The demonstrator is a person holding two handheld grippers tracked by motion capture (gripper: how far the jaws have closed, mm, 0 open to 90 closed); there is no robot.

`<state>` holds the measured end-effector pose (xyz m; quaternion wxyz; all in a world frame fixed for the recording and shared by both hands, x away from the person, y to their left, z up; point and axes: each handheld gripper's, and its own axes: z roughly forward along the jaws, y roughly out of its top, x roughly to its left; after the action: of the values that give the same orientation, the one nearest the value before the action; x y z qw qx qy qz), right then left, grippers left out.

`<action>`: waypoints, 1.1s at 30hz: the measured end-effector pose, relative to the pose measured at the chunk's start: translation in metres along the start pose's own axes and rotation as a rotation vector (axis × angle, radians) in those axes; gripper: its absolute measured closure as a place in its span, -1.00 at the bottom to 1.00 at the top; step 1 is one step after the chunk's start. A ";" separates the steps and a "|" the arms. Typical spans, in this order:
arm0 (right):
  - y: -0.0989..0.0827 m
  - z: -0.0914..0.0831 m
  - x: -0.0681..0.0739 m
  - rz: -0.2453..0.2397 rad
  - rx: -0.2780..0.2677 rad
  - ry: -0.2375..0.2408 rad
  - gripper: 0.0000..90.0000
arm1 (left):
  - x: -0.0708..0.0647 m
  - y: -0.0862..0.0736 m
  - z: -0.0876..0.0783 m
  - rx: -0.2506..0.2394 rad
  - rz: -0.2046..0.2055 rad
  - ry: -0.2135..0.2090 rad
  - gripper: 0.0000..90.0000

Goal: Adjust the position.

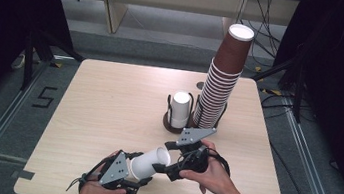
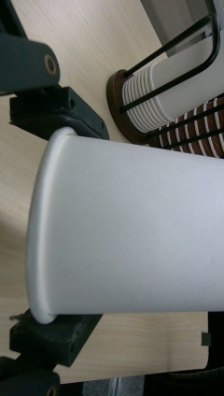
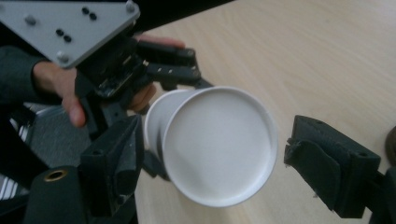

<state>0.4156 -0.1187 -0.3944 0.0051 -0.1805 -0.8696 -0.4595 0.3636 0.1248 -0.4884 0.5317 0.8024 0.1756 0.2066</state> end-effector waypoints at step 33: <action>-0.008 -0.009 -0.008 0.091 -0.032 0.138 -0.26 | 0.002 -0.002 -0.004 -0.164 -0.016 -0.074 -0.59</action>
<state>0.4195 -0.1327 -0.3973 0.0832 -0.1879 -0.8507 -0.4838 0.3634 0.1296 -0.4884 0.6035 0.7617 0.1447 0.1862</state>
